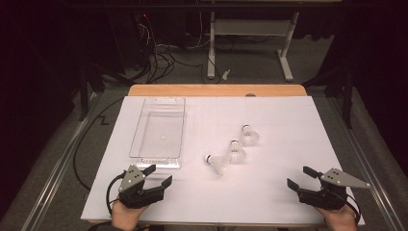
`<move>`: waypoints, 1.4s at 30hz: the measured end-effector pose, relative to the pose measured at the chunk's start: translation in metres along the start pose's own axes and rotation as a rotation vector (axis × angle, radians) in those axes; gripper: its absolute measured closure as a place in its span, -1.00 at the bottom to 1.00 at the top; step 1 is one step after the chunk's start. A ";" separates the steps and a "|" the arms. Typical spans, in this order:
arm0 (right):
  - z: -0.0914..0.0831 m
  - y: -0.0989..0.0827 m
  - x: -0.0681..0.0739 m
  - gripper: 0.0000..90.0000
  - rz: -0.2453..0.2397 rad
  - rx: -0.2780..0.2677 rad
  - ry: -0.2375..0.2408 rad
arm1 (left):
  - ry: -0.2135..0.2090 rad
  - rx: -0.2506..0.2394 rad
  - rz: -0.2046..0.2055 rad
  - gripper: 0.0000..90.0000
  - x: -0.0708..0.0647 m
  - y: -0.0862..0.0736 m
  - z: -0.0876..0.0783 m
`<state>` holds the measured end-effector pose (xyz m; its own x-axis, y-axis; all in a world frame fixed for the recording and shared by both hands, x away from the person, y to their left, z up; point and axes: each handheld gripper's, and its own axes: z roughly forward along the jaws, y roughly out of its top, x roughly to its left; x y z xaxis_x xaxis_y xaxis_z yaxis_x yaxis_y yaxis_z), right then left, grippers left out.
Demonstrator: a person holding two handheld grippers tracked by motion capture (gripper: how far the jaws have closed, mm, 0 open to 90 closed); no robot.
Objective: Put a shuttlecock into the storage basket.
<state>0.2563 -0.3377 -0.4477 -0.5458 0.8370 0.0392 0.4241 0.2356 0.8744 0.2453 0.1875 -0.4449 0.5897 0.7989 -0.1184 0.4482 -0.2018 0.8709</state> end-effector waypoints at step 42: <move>0.001 0.000 0.001 -0.49 -0.005 0.000 0.006 | -0.054 -0.036 0.000 -0.34 -0.019 0.024 0.002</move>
<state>0.2567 -0.3367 -0.4479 -0.5523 0.8328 0.0379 0.4213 0.2396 0.8747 0.2459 0.1667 -0.4230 0.6257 0.7669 -0.1429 0.4239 -0.1804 0.8876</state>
